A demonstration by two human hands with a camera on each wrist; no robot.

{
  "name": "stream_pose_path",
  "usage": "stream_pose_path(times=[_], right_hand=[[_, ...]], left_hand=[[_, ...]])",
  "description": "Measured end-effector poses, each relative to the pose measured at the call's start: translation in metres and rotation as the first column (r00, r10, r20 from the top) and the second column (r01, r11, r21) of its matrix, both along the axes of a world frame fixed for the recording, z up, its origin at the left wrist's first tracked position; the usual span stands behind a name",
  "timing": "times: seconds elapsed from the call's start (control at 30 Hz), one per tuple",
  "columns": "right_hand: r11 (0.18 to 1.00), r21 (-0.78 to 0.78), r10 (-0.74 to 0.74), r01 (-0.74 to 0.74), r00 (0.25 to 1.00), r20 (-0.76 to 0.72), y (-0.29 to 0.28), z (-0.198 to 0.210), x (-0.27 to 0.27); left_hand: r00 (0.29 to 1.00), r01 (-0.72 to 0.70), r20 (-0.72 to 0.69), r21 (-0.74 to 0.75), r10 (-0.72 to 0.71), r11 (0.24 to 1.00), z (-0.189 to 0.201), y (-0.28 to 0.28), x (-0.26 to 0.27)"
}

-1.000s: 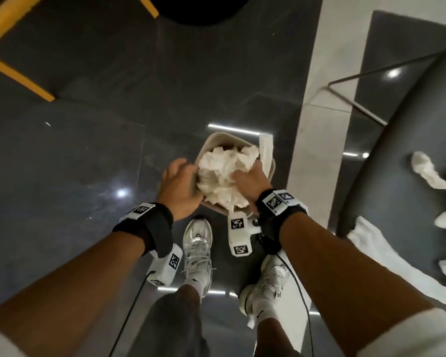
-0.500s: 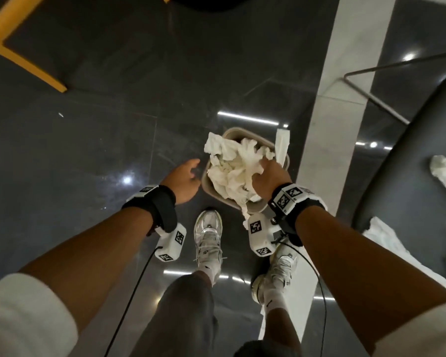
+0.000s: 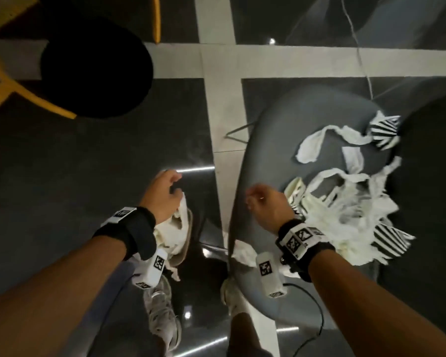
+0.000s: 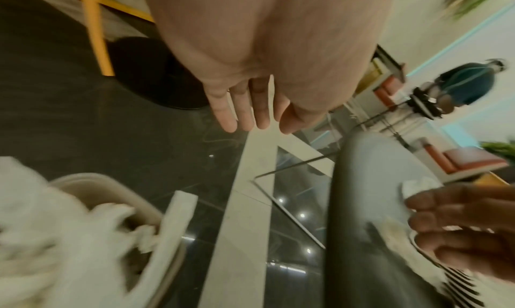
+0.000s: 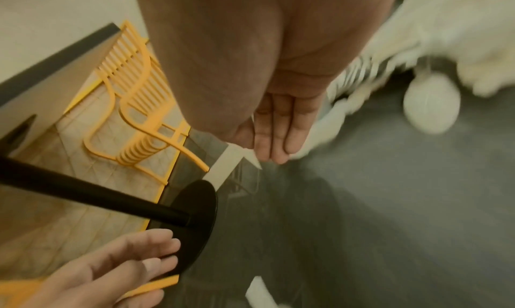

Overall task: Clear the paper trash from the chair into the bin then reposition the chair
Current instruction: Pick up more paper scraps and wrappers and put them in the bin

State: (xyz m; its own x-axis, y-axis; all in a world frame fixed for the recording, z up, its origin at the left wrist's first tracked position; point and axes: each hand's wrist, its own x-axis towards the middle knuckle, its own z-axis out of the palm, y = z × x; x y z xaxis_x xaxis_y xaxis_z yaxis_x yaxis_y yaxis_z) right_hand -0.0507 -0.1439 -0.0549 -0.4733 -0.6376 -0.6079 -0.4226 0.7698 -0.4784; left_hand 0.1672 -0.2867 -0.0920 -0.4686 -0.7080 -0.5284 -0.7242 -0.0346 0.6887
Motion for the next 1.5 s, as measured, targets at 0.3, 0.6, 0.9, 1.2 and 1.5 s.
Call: stream_pose_path(times=[0.3, 0.6, 0.9, 1.2, 1.5], right_hand=[[0.981, -0.190, -0.086, 0.027, 0.947, -0.309, 0.034, 0.030, -0.205], [0.979, 0.194, 0.134, -0.062, 0.913, -0.385, 0.029, 0.008, -0.374], [0.970, 0.166, 0.232, -0.180, 0.886, -0.400, 0.055, -0.019, -0.325], [0.995, -0.068, 0.054, -0.071, 0.974, -0.219, 0.045, 0.012, -0.293], [0.968, -0.246, 0.142, -0.049, 0.916, 0.376, 0.014, 0.083, -0.178]], left_hand=[[0.973, 0.222, -0.031, -0.166, -0.230, 0.961, 0.009, 0.048, -0.194], [0.648, 0.748, 0.367, -0.142, -0.668, 0.648, 0.002, 0.093, -0.275], [0.766, 0.633, 0.149, -0.003, -0.626, 0.774, -0.005, 0.096, -0.286], [0.936, 0.345, -0.054, -0.071, -0.349, 0.936, 0.025, 0.090, -0.272], [0.953, 0.125, -0.293, 0.168, -0.071, 0.978, 0.064, 0.084, -0.214]])
